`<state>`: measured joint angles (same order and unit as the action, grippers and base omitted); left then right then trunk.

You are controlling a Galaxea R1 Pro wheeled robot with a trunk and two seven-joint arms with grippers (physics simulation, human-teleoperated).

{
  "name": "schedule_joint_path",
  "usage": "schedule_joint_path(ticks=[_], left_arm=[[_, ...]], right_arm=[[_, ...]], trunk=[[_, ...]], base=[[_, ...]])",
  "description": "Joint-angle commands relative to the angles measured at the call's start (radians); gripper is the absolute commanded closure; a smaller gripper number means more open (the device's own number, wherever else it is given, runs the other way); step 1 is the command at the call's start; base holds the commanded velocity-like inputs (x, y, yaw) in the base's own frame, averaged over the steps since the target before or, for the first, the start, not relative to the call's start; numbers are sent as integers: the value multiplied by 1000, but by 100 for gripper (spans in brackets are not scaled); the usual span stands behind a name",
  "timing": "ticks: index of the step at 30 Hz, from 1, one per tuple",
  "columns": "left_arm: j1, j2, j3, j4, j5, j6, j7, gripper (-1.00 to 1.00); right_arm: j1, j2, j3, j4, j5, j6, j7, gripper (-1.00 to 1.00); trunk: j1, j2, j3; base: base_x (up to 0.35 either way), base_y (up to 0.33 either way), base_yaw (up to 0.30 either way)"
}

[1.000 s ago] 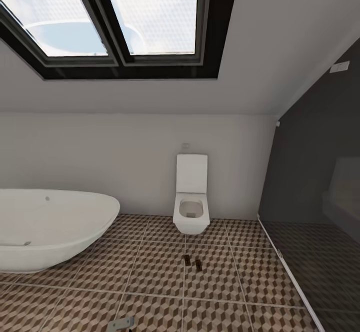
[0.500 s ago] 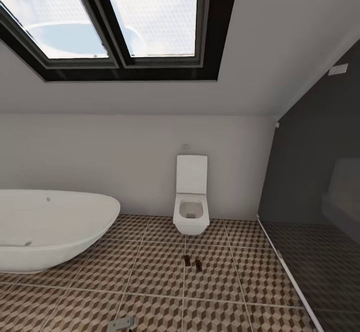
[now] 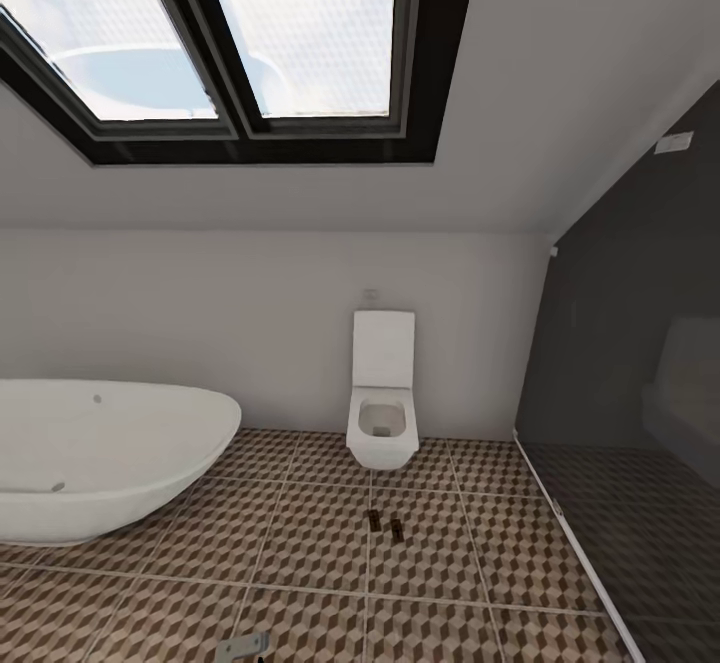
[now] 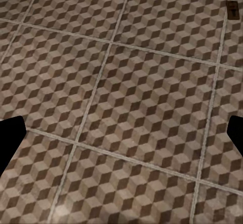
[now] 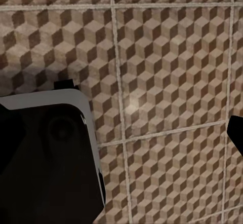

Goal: Take the four mousetraps from the cabinet in the bathroom and place them on the bathroom floor. Make sure all four end up on the same floor surface, and ensure that at least two of them are either under or directly next to the same bathroom sink.

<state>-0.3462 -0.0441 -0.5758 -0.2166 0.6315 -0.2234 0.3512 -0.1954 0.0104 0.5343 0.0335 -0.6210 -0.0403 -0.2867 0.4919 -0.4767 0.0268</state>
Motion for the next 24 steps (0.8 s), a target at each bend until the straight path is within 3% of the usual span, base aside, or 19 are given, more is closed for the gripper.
schedule_joint_path(ticks=[1, 11, 24], left_arm=[[0, 0, -9, 0, 8, -4, 5, -100], [0, 1, -9, 0, 8, -4, 5, -100], [0, 1, -9, 0, 8, -4, 5, -100]], right_arm=[[-1, 1, 8, 3, -9, -4, 0, -100], [-1, 1, 8, 3, -8, -4, 0, -100], [-1, 1, 8, 3, -9, -4, 0, -100]], trunk=[[-4, 7, 3], [-42, 77, 34], [-42, 77, 34]], base=[[0, 0, 0], [0, 0, 0], [0, 0, 0]])
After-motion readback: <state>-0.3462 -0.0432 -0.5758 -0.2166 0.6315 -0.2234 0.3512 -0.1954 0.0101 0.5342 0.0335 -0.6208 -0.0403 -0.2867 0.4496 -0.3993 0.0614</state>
